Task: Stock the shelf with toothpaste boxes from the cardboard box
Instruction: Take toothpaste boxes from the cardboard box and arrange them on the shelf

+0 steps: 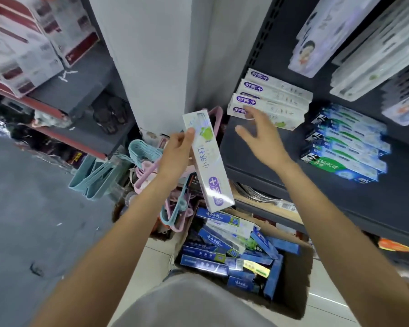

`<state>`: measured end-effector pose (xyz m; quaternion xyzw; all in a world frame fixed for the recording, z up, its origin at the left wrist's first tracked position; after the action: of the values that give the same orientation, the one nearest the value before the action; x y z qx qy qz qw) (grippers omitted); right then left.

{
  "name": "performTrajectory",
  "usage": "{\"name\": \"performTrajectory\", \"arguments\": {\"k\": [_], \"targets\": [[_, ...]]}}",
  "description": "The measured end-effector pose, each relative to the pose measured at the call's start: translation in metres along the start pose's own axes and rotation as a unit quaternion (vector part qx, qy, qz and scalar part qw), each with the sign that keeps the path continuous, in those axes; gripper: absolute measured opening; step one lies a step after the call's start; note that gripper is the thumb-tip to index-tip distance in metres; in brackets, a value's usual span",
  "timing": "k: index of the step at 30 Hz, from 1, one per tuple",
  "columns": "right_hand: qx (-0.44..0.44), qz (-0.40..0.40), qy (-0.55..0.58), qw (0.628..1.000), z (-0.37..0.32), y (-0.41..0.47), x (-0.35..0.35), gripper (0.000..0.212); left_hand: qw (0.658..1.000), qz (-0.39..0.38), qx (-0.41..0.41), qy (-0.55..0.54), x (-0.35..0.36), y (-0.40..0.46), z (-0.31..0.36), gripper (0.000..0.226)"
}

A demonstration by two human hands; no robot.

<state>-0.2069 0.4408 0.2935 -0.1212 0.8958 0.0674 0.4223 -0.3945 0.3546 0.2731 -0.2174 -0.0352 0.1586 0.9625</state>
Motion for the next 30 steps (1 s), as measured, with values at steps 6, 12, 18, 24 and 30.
{"name": "performTrajectory", "arguments": {"k": [6,12,18,24,30], "targets": [[0.032,-0.116,0.268,0.956,-0.032,-0.052,-0.005,0.084,0.96,-0.14,0.162,0.18,0.029,0.002,0.02,0.027],[0.058,-0.078,0.269,0.958,-0.003,-0.062,-0.026,0.056,0.932,-0.249,0.134,0.229,0.04,-0.001,0.017,0.05],[0.167,0.078,0.455,0.871,0.043,-0.061,-0.041,0.051,0.864,-0.117,0.219,0.439,0.014,0.017,0.017,0.052],[0.265,0.175,0.201,0.927,0.086,-0.017,-0.048,0.056,0.879,-0.066,0.275,0.384,0.067,0.062,0.026,0.046],[0.273,0.123,0.062,0.952,0.089,-0.012,-0.042,0.066,0.937,-0.072,0.216,0.263,0.113,0.086,0.02,0.047]]}}
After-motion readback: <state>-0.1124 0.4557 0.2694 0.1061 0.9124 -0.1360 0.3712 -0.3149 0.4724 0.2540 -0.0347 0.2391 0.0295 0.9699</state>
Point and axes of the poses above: each hand's wrist, its own y-axis towards the middle knuckle, its own x-axis out of the palm, z = x × y, the point moved 3 cm from there along y, towards the middle knuckle, and after that the axes turned 2 degrees about x, right-handed, at the moved point
